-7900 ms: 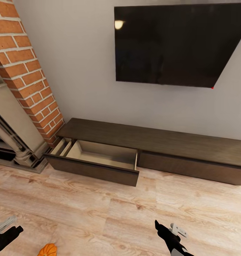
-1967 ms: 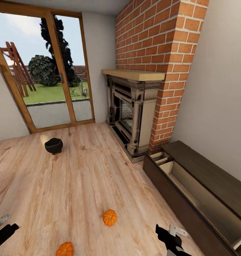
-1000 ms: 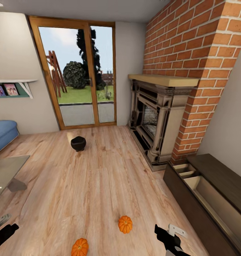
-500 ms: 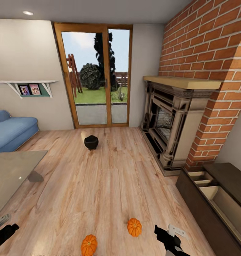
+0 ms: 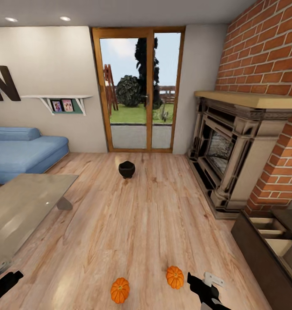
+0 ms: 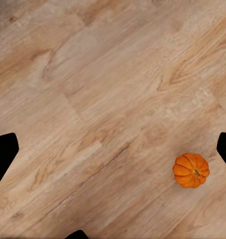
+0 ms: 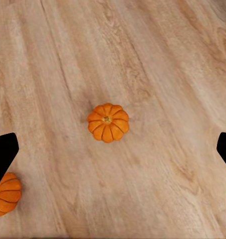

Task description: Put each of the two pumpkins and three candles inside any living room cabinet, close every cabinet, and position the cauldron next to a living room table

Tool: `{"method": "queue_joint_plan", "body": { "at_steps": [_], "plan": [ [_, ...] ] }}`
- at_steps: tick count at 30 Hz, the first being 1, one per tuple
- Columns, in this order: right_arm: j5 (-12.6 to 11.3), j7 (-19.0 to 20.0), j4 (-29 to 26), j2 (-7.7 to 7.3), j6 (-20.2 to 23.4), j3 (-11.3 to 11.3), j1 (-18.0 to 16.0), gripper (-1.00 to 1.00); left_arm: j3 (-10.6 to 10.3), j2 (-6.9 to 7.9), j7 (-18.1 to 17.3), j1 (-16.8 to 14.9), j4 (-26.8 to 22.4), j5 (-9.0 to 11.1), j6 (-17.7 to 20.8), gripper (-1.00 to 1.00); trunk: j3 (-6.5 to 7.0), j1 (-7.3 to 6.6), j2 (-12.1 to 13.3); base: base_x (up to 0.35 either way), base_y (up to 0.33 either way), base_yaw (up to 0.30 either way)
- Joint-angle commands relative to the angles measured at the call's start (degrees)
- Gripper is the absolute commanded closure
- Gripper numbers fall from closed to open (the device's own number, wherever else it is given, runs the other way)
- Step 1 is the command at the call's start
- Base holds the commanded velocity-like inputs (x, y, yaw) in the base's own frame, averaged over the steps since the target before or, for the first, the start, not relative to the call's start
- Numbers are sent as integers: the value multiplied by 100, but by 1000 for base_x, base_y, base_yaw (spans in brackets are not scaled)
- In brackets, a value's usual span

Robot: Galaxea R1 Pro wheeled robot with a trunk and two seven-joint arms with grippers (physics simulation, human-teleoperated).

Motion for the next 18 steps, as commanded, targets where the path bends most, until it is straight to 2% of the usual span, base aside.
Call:
{"method": "queue_joint_plan", "body": {
  "at_steps": [1,7,18],
  "plan": [
    [-18,-31,1,2,-12,49,-3,-100,-16,5,51,-6,-6,58,-3,-100,-12,0,-5,0,0,265],
    [-11,-23,2,-5,-22,49,-3,-100,-32,8,51,-6,-5,58,-8,-100,-43,0,-5,105,-12,233],
    [-9,6,0,-14,-55,49,-3,-100,-52,10,51,-6,2,41,-12,-100,-50,0,-5,253,-152,25]
  ]
}}
